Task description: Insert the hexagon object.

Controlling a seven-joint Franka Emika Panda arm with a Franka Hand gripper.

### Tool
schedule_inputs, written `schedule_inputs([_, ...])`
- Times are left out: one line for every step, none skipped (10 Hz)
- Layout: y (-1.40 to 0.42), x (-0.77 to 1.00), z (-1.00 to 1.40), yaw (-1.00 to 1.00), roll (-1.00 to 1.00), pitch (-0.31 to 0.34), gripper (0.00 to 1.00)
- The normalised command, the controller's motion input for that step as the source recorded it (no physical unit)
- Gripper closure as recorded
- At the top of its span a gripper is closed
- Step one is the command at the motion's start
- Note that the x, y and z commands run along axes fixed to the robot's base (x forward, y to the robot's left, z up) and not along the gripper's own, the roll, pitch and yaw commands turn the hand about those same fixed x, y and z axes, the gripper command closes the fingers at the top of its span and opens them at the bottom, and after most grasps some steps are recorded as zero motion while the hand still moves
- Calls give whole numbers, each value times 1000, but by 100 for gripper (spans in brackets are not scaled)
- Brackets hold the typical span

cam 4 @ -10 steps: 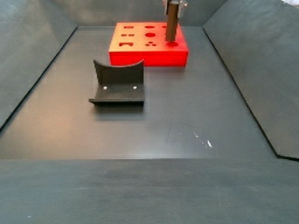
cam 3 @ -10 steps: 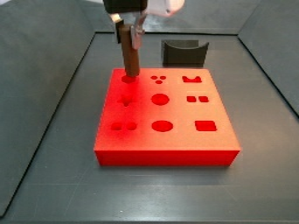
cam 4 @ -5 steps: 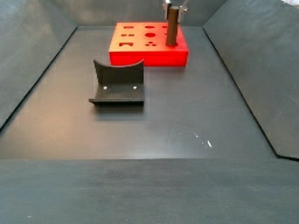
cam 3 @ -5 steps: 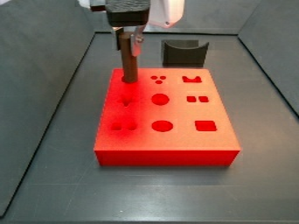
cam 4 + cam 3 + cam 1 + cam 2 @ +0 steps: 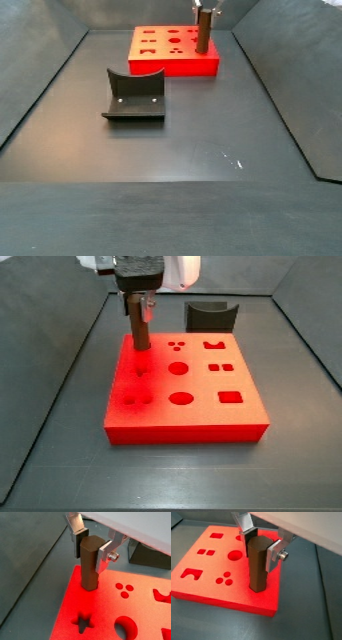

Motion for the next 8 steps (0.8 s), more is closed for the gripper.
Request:
schedule_inputs([183, 346, -609, 234, -79, 164, 100])
schedule_inputs([83, 603, -786, 23, -73, 194, 100])
schedule_inputs([80, 351, -874, 0, -64, 131, 100])
schedule_inputs([0, 237, -906, 0, -37, 60, 100])
schedule_inputs([0, 106, -986, -46, -34, 7, 100])
schedule_inputs([0, 23, -1000, -71, -66, 0, 100])
schedule_inputs([26, 0, -754, -63, -37, 0, 100])
schedule_inputs([0, 0, 0, 0, 0, 0, 100])
